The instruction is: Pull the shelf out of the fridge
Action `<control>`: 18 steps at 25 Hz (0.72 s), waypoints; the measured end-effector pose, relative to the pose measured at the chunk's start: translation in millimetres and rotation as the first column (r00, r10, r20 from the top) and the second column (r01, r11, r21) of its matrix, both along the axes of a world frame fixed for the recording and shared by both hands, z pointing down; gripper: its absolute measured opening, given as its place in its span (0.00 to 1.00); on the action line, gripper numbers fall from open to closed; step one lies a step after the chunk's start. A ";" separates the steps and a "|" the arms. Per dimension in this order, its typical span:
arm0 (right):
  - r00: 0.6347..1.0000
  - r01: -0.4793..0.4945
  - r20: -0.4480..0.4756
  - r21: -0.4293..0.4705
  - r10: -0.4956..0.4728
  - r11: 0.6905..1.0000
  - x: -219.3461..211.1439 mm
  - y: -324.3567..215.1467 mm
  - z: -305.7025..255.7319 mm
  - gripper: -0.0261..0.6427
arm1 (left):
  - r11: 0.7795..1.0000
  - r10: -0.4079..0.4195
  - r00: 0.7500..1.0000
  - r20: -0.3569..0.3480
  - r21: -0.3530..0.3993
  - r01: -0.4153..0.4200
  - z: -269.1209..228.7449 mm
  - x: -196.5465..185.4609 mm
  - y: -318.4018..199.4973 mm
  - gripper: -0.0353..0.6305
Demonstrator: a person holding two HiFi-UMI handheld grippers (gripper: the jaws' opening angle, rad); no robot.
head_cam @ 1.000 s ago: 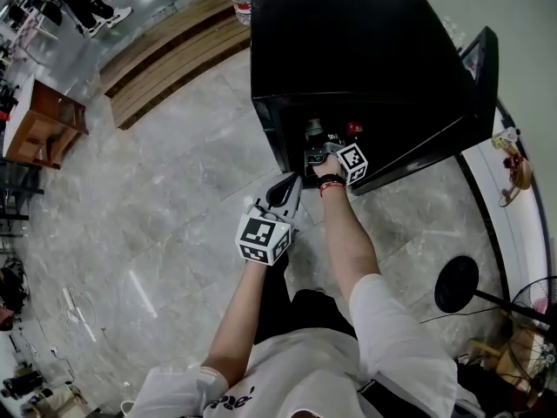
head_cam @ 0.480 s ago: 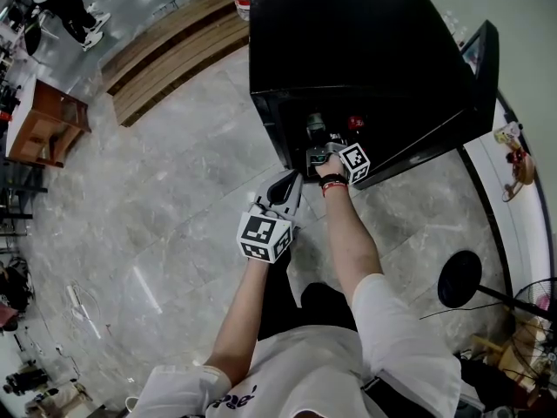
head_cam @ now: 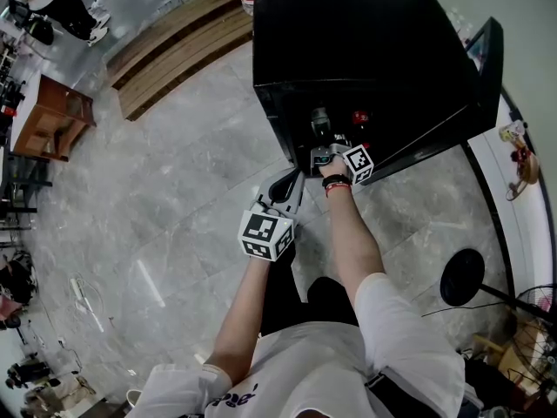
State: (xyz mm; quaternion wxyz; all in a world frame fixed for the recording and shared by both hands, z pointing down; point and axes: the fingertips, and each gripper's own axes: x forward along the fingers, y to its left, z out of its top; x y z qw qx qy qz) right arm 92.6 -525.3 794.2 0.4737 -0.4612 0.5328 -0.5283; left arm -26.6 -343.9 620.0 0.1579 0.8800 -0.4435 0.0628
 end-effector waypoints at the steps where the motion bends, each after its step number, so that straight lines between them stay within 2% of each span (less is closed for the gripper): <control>1: 1.000 0.002 0.001 0.001 -0.002 1.000 -0.4 1.6 -0.7 0.08 | 1.000 -0.001 1.000 0.000 -0.001 0.001 -0.1 -0.1 1.1 0.08; 12: 1.000 0.019 0.012 -0.021 -0.018 1.000 0.6 28.0 3.0 0.07 | 1.000 0.006 1.000 0.003 -0.009 -0.006 -3.6 4.4 9.6 0.08; 18: 1.000 0.026 -0.001 0.005 -0.026 1.000 0.8 49.0 2.7 0.07 | 1.000 0.017 1.000 0.009 -0.006 -0.017 -7.0 5.0 11.7 0.08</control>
